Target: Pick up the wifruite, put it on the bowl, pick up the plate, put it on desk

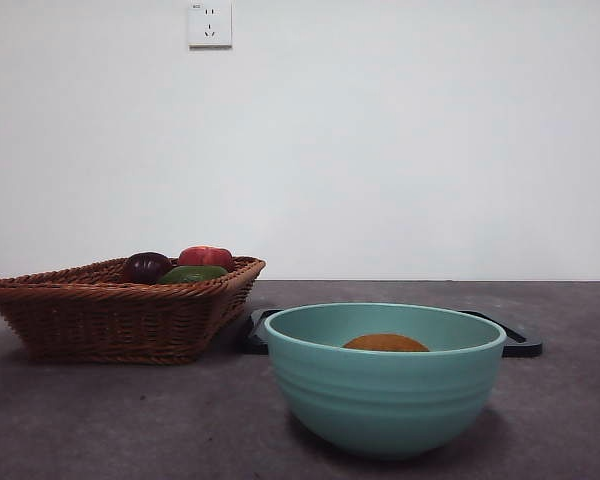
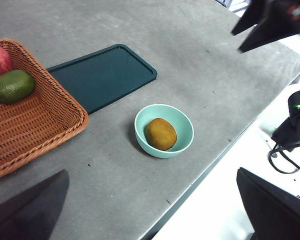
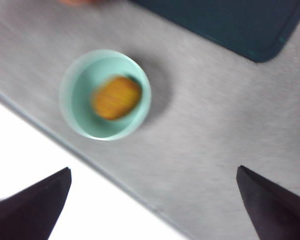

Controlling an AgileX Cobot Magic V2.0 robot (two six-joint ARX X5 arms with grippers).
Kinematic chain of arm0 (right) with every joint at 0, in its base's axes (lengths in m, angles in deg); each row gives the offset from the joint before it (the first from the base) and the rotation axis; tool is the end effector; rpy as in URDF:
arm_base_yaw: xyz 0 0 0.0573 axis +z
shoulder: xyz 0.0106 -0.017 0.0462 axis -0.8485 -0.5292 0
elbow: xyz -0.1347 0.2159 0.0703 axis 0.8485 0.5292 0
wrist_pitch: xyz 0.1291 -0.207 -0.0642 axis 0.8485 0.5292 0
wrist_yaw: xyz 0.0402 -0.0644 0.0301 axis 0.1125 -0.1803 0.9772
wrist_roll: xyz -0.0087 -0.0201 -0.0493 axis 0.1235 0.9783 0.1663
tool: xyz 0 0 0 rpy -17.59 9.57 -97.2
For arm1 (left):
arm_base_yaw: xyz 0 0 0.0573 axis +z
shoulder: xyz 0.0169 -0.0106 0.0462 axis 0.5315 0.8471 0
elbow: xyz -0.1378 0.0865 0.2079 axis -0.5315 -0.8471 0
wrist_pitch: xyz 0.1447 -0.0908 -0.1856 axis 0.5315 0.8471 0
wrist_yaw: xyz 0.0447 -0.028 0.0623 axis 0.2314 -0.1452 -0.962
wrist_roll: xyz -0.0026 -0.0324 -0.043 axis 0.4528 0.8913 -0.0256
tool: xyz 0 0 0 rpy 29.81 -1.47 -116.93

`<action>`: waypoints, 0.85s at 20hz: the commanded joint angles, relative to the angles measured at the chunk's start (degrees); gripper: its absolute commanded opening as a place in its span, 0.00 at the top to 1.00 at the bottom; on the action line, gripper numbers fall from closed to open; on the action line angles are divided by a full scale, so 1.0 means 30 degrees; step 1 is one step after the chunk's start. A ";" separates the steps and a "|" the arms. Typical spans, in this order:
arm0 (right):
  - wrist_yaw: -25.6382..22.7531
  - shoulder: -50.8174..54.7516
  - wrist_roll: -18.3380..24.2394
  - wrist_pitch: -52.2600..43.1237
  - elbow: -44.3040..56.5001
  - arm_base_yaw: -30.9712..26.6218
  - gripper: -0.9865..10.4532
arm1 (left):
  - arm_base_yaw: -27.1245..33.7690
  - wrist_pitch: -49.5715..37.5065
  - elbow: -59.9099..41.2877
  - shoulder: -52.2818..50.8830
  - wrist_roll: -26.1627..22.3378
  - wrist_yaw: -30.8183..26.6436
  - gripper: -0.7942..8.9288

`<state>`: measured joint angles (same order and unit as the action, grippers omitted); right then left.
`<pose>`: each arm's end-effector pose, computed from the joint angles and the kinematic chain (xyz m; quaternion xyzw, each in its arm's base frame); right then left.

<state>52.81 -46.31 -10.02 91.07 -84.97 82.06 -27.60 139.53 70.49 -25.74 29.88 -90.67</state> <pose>0.1494 0.0743 0.3517 -0.0443 0.5334 0.2766 0.7982 0.0202 -0.0285 0.3656 0.0080 0.2578 -0.4067 0.8764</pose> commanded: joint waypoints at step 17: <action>0.1166 -1.1628 0.3075 -0.5603 -0.0372 0.1749 0.45 | -0.0175 -0.0277 0.0189 0.0073 0.0087 -0.0044 0.30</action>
<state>56.20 -80.16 -2.02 74.46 -84.97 86.86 -27.60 139.50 70.49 -25.74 30.01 -90.67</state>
